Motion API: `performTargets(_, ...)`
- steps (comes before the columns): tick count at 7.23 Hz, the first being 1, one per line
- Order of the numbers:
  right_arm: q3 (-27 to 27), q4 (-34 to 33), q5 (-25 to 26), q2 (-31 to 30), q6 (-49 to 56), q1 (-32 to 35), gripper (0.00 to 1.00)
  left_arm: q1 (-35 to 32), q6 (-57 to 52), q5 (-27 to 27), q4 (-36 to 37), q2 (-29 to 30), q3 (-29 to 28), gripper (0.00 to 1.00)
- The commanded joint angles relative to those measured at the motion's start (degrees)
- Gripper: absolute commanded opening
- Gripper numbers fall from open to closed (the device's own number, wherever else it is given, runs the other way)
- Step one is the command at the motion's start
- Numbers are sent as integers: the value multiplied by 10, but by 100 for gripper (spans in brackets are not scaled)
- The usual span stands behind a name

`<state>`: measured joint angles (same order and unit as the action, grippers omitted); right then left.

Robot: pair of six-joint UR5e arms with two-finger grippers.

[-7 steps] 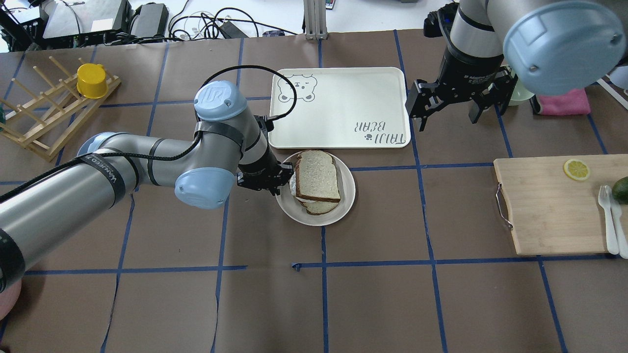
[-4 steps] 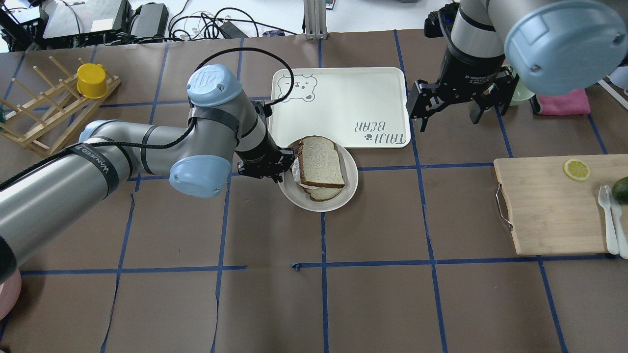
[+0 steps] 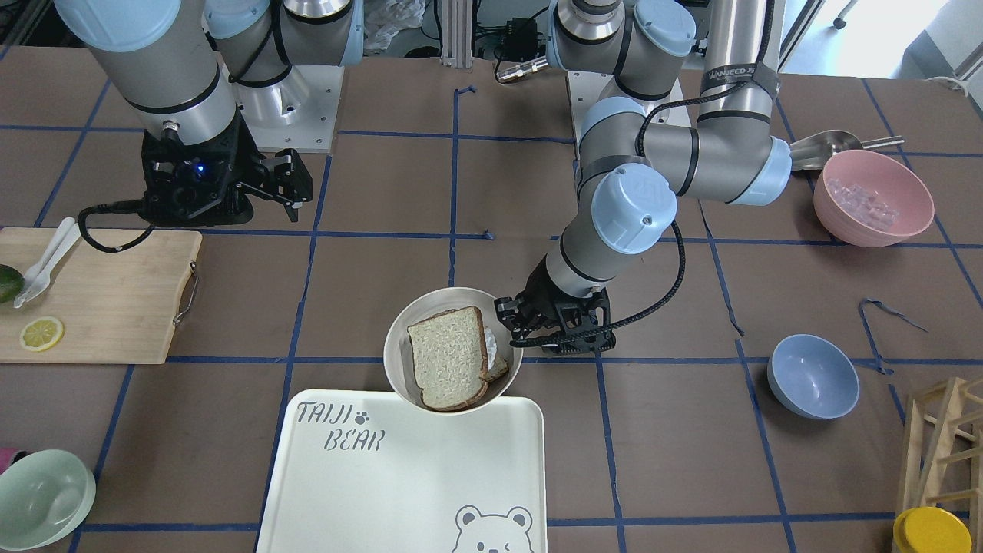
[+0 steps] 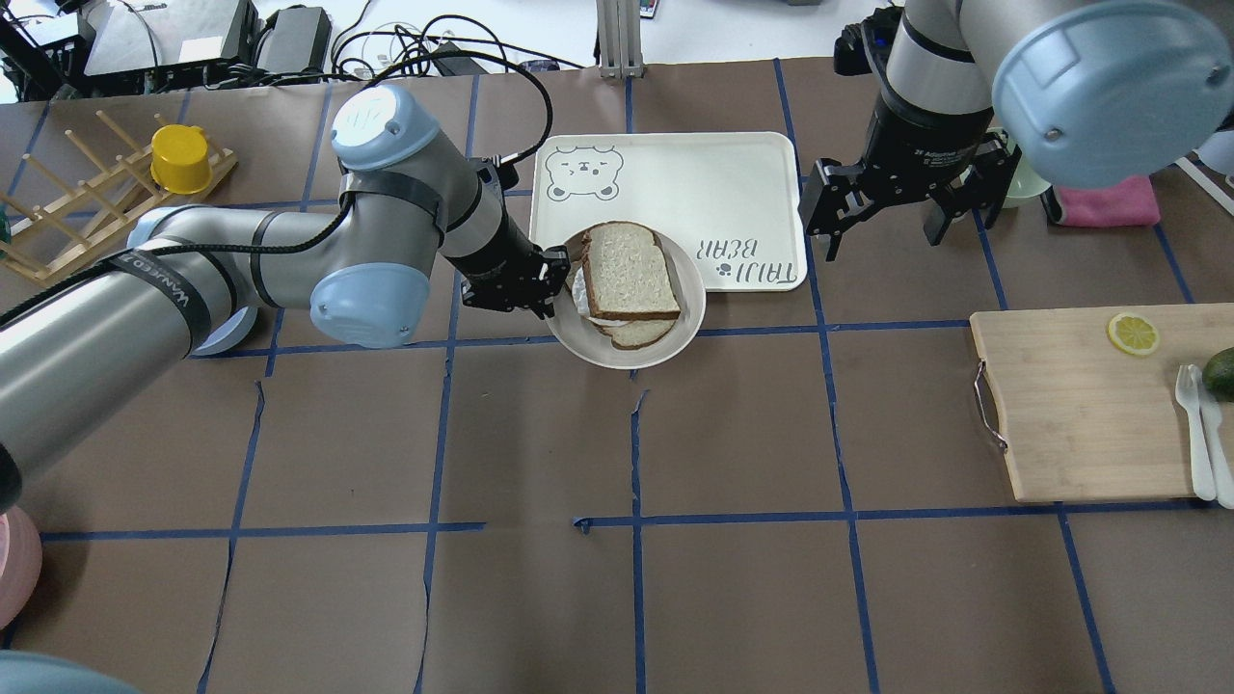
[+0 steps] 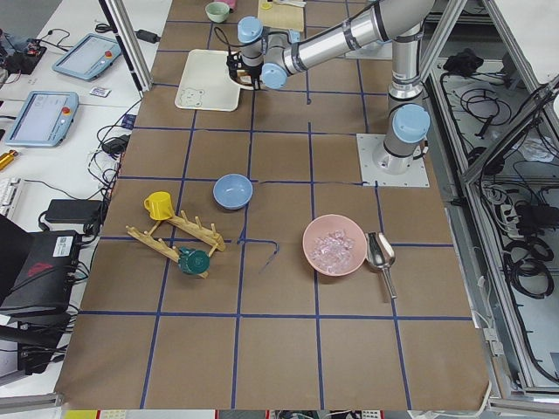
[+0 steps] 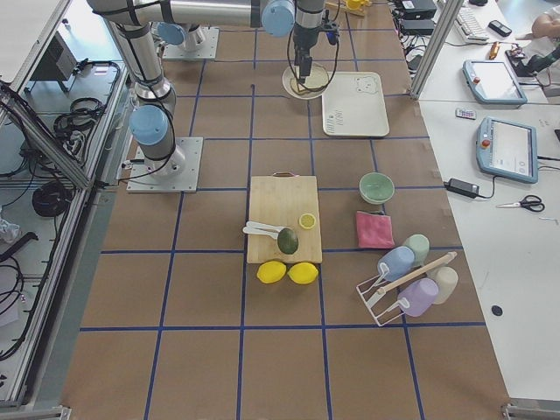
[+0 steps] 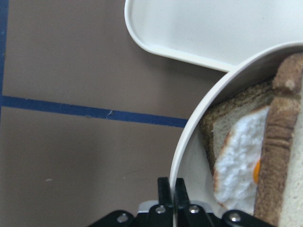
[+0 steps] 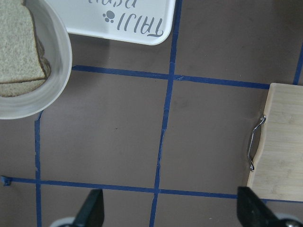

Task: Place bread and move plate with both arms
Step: 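Slide the plate with the left gripper onto the white tray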

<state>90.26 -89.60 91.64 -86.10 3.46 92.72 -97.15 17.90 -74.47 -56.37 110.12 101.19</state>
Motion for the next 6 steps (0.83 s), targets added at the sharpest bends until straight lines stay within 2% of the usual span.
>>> performTargets(1, 0, -7, -1, 0, 1, 0, 100, 3, -2, 13, -16, 62, -91, 0)
performTargets(4, -4, -8, -4, -1, 3, 0, 100, 2, 3, 22, -17, 169, -212, 0)
performTargets(6, -1, -1, 0, 0, 1, 0, 100, -2, 4, 27, -15, 204, -245, 0)
